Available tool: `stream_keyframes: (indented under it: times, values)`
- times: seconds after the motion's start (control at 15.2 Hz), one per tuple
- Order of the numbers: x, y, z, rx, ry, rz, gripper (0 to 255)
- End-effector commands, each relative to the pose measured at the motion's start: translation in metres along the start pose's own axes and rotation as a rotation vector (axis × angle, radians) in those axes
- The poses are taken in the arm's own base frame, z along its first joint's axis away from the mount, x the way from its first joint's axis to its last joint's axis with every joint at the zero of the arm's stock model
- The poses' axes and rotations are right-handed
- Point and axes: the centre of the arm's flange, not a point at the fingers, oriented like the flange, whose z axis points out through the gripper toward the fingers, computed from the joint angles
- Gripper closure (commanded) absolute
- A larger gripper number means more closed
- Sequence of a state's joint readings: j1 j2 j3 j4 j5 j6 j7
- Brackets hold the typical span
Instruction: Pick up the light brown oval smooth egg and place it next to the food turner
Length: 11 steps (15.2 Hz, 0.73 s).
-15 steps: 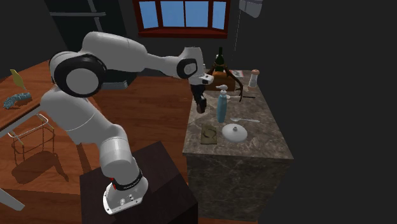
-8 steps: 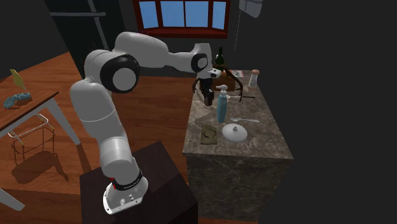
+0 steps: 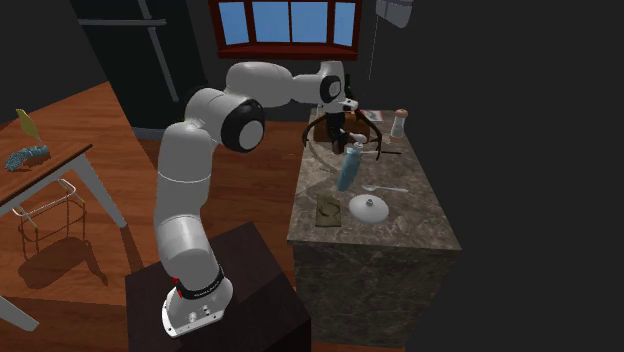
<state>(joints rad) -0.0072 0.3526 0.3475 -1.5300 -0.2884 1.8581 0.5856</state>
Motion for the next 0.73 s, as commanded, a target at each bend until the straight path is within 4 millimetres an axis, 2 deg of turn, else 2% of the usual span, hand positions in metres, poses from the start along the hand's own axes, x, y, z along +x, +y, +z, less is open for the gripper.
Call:
stream_keyframes:
  times: [0.0, 0.33, 0.66]
  values:
    - [0.022, -0.019, -0.002, -0.001, 0.0, 0.002, 255]
    - [0.076, -0.06, -0.004, -0.001, 0.0, 0.002, 255]
    - [0.073, -0.064, 0.023, -0.001, 0.0, 0.002, 255]
